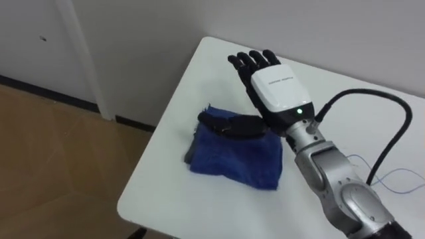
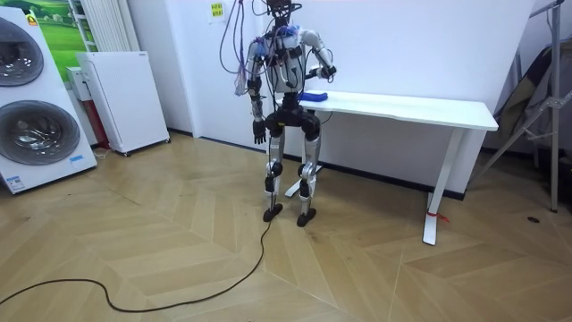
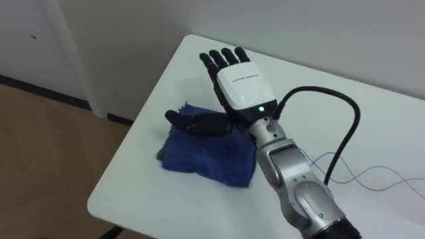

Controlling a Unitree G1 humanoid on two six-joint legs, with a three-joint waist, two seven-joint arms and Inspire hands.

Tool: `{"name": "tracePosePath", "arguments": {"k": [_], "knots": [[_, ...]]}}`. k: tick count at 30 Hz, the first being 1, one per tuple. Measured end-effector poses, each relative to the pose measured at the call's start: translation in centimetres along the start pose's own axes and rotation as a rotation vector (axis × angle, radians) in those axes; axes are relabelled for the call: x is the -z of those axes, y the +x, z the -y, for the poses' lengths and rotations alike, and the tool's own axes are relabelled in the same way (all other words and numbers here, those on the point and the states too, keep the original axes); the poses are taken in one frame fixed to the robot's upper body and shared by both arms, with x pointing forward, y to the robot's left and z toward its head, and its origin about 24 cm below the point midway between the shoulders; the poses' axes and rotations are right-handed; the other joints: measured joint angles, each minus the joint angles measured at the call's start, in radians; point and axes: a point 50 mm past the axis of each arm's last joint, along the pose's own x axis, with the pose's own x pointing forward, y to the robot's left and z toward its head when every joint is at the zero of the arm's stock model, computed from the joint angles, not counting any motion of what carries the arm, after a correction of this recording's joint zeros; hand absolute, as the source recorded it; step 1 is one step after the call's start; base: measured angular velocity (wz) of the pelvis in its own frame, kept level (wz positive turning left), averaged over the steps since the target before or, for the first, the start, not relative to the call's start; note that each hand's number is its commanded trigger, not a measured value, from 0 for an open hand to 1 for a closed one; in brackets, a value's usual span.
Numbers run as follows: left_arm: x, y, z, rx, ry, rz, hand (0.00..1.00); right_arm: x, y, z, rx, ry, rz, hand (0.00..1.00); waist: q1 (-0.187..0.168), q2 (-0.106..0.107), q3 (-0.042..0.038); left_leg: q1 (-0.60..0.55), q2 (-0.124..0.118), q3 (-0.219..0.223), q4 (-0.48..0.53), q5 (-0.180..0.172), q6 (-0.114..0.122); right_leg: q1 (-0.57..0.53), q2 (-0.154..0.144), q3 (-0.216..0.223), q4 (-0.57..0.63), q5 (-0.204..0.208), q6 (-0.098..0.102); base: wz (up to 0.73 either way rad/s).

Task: Wipe table

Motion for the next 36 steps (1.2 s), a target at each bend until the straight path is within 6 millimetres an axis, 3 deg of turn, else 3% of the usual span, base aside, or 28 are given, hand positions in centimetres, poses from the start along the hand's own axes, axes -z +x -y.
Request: {"name": "tracePosePath", "arguments": {"k": [5,11,13,22,26,36], "knots": [[-0.1,0.0,-0.1,0.0,0.001,0.0,0.0,-0.8,-0.9,-0.3,-0.036,0.009,0.03,0.0,-0.001,0.005,-0.0012,-0.005,0.0,0.0,0.003,0.0,0.0,-0.001,0.0,-0.002,0.0,0.0,0.0,0.0],[-0.6,0.0,0.1,0.005,0.025,0.016,0.0,-1.7,-2.2,-1.6,-0.089,0.036,0.048,0.0,-0.004,0.017,-0.014,0.002,0.0,0.007,0.006,0.0,0.0,0.001,0.0,0.002,0.001,0.0,0.0,-0.02],[-0.7,0.1,0.0,0.003,0.024,0.019,0.0,-1.8,-2.7,-2.1,-0.107,0.043,0.042,0.0,-0.004,0.025,-0.0095,0.002,0.0,0.013,0.006,0.0,0.0,0.001,-0.001,0.002,0.001,0.0,0.0,-0.03],[-0.6,0.0,0.3,0.008,0.035,0.016,0.0,-1.8,-4.7,-4.0,-0.199,0.072,0.017,0.0,-0.014,0.036,-0.0031,-0.001,0.0,0.016,0.0,-0.003,0.002,0.001,-0.002,0.0,-0.001,-0.001,0.0,0.0],[-0.8,0.0,0.2,0.002,0.041,0.026,0.0,-1.3,-5.7,-5.7,-0.287,0.073,-0.014,0.0,-0.024,0.043,0.0017,-0.006,-0.002,0.016,0.005,-0.003,0.002,0.001,-0.007,-0.011,-0.001,0.0,0.0,0.03],[-0.8,0.0,0.4,0.008,0.03,0.028,0.0,-0.6,-6.1,-7.1,-0.313,0.076,-0.024,0.0,-0.031,0.059,-0.0042,0.001,-0.002,0.016,0.006,-0.003,0.002,0.008,-0.008,-0.015,-0.002,-0.001,0.0,0.0]]}}
